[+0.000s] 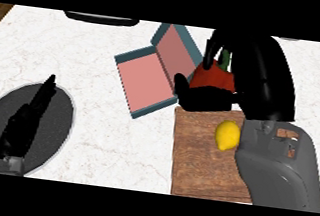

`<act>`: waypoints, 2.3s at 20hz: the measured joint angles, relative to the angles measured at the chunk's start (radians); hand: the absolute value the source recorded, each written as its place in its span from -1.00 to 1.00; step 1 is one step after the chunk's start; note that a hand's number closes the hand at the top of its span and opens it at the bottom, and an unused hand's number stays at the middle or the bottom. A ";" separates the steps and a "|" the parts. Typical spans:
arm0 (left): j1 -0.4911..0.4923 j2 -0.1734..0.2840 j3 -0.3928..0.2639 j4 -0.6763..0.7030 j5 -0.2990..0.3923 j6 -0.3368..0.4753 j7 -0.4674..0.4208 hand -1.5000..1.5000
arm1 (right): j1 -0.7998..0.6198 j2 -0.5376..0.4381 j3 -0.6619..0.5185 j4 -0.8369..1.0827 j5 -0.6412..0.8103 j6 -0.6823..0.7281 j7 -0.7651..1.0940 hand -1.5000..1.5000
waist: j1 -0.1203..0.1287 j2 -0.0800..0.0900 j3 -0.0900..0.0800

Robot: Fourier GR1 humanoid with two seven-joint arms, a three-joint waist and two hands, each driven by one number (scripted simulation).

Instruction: Pick the bell pepper from the cutting board and place it in the cardboard box

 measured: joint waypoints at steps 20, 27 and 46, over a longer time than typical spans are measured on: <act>-0.052 -0.012 0.004 0.060 -0.005 -0.018 -0.024 0.00 | -0.436 0.043 0.022 0.979 -0.160 -0.366 -0.098 -1.00 | 0.035 0.011 0.000; -0.060 -0.013 -0.007 0.039 -0.012 -0.026 -0.008 0.00 | -0.511 0.043 0.034 1.217 -0.290 -0.509 -0.191 -1.00 | 0.051 0.015 0.000; -0.047 0.003 0.035 0.040 0.001 -0.025 0.000 0.00 | -0.400 -0.046 -0.291 1.089 -0.635 -0.859 -0.566 -1.00 | 0.001 0.004 0.001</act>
